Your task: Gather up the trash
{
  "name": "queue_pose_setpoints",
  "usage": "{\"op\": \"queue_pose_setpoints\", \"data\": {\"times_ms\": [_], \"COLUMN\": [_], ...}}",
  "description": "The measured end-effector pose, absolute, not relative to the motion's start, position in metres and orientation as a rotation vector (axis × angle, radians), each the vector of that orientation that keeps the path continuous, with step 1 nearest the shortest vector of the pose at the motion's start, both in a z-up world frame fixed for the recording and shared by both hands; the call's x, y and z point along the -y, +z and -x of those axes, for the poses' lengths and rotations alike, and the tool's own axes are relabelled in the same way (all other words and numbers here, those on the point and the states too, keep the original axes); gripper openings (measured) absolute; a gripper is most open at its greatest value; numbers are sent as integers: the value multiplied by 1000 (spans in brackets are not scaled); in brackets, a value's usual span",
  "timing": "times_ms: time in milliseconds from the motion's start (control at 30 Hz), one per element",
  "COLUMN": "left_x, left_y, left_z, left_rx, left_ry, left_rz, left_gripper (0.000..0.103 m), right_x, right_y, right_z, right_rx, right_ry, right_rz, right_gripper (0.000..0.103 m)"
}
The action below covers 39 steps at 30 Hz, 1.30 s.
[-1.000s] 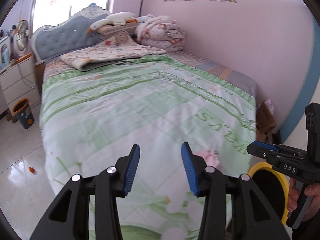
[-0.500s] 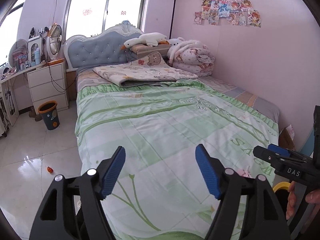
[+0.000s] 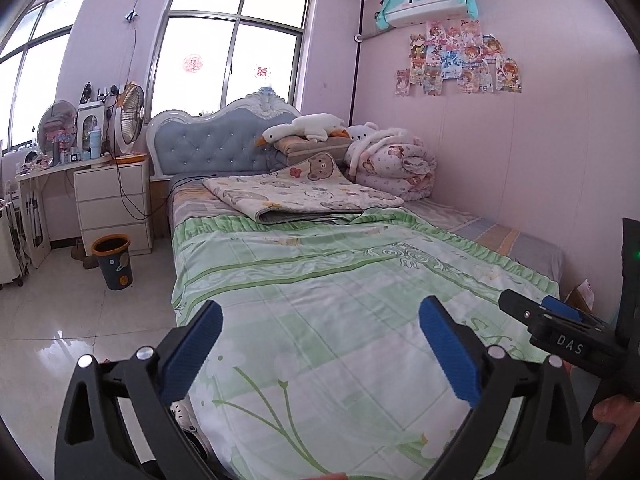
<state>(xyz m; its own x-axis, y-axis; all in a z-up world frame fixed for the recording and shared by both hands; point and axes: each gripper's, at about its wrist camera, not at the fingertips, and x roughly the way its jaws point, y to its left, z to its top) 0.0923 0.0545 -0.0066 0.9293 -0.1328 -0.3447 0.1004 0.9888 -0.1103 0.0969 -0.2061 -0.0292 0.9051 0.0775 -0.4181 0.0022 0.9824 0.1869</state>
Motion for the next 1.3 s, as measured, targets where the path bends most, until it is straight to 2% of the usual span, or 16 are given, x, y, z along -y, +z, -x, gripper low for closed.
{"op": "queue_pose_setpoints", "data": {"times_ms": [233,1300], "left_x": [-58,-60], "left_y": [-6,-3], "left_z": [-84,-76], "left_rx": [-338,-315], "left_ry": [-108,-120], "left_rz": [118,136], "left_gripper": [95,95], "right_x": [199,191], "right_y": [-25,-31], "right_z": [-85,-80], "right_rx": [-387,-395], "right_ry": [9,1], "right_rz": [-161,-126], "right_gripper": [95,95]}}
